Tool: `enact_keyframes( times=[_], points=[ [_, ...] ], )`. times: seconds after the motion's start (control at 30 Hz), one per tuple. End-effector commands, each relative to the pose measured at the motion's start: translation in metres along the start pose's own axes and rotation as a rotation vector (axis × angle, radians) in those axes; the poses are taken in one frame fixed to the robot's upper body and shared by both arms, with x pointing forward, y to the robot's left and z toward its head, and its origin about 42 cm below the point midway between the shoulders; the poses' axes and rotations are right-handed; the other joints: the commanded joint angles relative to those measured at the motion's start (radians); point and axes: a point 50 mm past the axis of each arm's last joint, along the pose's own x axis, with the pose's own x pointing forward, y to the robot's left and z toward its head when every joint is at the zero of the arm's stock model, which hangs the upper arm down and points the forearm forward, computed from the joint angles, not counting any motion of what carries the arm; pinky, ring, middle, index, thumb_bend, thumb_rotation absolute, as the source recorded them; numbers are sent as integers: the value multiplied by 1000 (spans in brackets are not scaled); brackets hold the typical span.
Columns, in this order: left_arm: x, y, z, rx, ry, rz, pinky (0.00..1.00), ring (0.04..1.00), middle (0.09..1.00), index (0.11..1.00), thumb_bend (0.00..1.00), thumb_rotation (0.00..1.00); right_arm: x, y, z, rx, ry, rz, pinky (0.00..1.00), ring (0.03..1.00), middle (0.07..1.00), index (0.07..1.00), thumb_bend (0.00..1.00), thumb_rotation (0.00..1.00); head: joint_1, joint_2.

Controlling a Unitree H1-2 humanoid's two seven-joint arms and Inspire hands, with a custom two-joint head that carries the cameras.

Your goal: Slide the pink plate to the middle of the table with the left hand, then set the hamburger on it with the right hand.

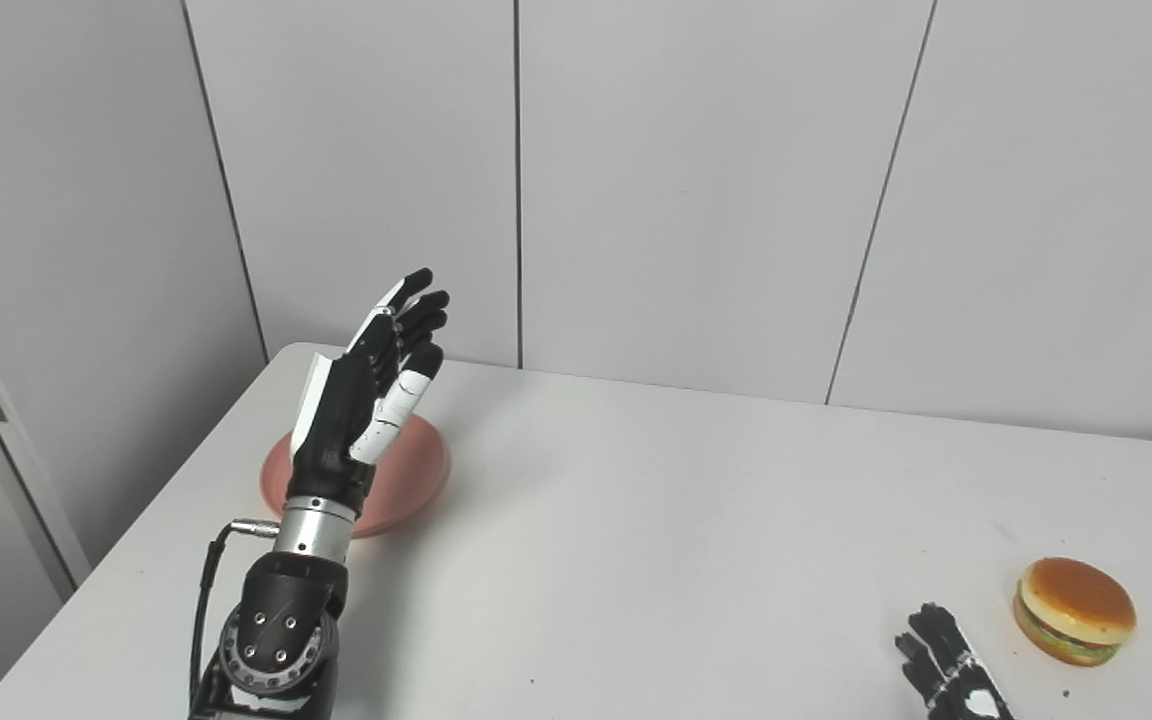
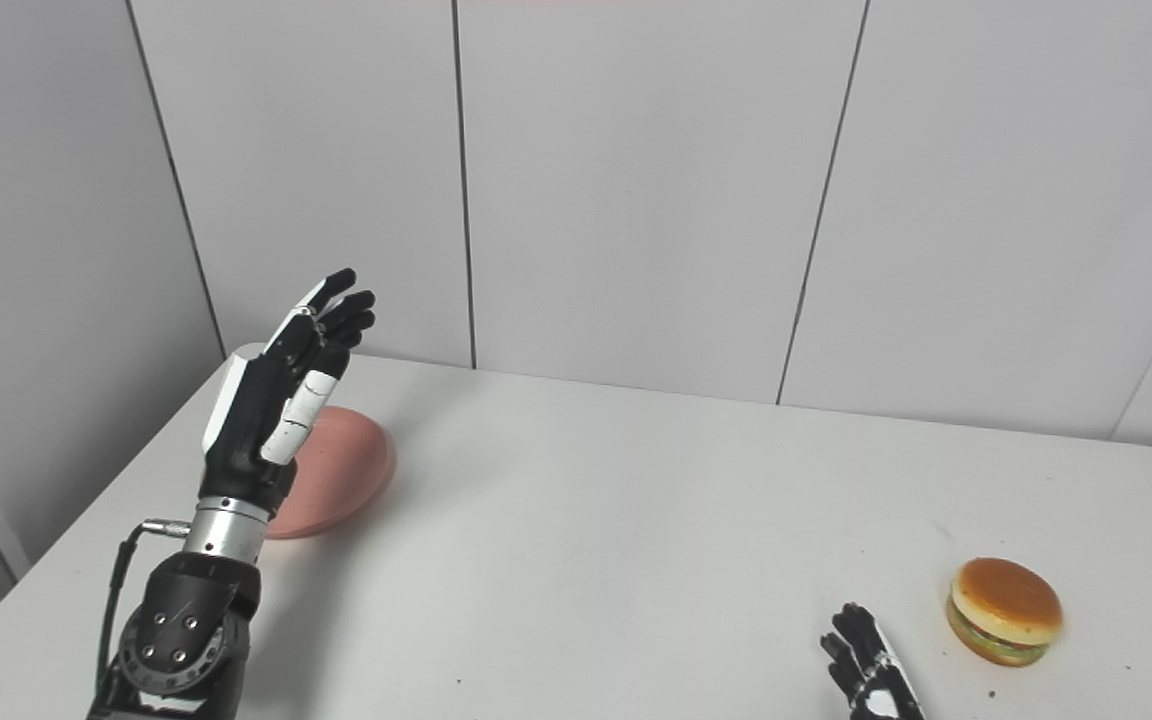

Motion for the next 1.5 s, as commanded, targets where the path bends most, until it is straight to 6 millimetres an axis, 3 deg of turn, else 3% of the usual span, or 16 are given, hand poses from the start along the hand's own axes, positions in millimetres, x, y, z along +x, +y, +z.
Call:
enact_keyframes(
  times=[0.0,0.27,0.57,0.7,0.9,1.3,1.47],
  points=[
    [24,15,16,2,-62,11,870,870,867,893,912,836,-21,-2,-25,-1,164,-11,961,925,938,924,839,928,-2,3],
    [43,54,-3,-1,12,95,840,858,862,886,919,829,-21,-2,-26,0,165,-9,956,916,931,919,840,925,-5,4],
    [57,90,-28,-26,52,153,892,874,881,897,891,837,-20,-2,-27,-8,166,-10,950,907,925,916,835,922,-8,5],
    [59,105,-42,3,76,172,907,889,898,898,922,839,-20,-2,-27,-7,167,-10,941,901,919,911,838,916,-11,6],
    [58,124,-64,44,120,194,919,892,898,901,865,856,-20,-1,-27,1,169,-10,942,899,918,915,841,912,-16,10],
    [52,149,-100,24,231,253,947,926,927,935,884,827,-20,-3,-28,-7,176,-13,911,881,906,904,861,906,-18,10],
    [50,154,-113,-9,277,280,955,932,915,907,875,799,-20,-4,-29,-11,177,-7,915,887,910,907,829,908,-18,11]
  ],
)
